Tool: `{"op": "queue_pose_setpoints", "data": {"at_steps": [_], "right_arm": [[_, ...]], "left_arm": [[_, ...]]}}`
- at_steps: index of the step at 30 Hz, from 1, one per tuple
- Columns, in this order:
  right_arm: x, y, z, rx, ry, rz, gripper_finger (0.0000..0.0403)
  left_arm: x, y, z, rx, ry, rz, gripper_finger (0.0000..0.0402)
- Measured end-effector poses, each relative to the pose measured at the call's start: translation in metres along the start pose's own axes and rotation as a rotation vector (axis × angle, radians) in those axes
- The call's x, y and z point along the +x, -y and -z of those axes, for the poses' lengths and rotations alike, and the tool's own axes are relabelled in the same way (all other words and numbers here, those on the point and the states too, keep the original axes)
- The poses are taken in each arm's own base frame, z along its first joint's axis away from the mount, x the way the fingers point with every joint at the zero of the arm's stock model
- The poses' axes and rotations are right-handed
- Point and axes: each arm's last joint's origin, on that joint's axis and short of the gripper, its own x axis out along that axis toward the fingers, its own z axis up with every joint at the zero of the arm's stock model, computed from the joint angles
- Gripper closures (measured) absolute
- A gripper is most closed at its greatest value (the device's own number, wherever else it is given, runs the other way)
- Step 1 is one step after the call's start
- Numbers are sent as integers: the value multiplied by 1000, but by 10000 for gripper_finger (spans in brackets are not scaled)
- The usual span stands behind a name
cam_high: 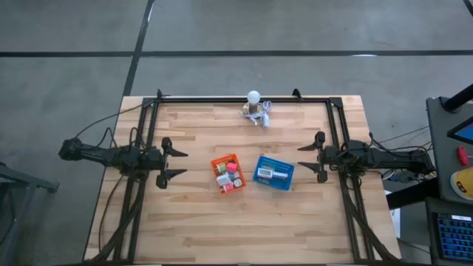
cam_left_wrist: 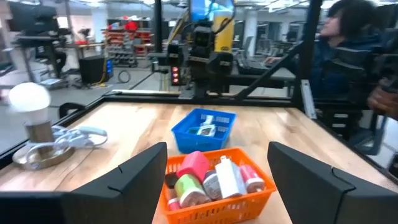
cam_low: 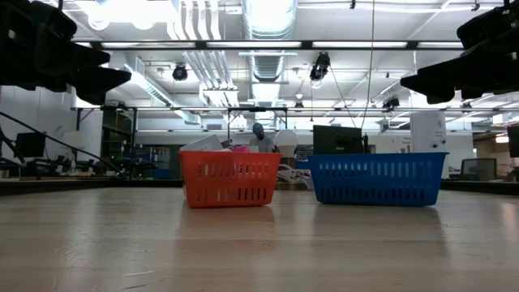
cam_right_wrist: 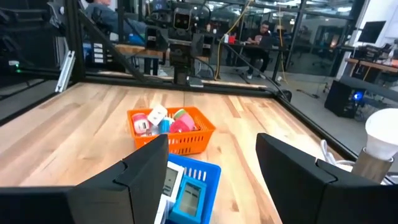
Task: Pick & Place Office items
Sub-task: Return to Home Position
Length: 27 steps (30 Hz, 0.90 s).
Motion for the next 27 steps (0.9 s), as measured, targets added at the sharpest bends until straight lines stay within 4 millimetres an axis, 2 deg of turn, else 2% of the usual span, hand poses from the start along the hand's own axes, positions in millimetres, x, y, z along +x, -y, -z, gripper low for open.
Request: {"op": "queue_pose_setpoints", "data": {"at_steps": [16, 27], "right_arm": [[4, 0, 4, 16, -56, 1, 165], [4, 0, 4, -42, -56, -2, 165]], "left_arm": [[1, -1, -1, 12, 8, -56, 117], [1, -1, -1, 12, 8, -56, 117]]}}
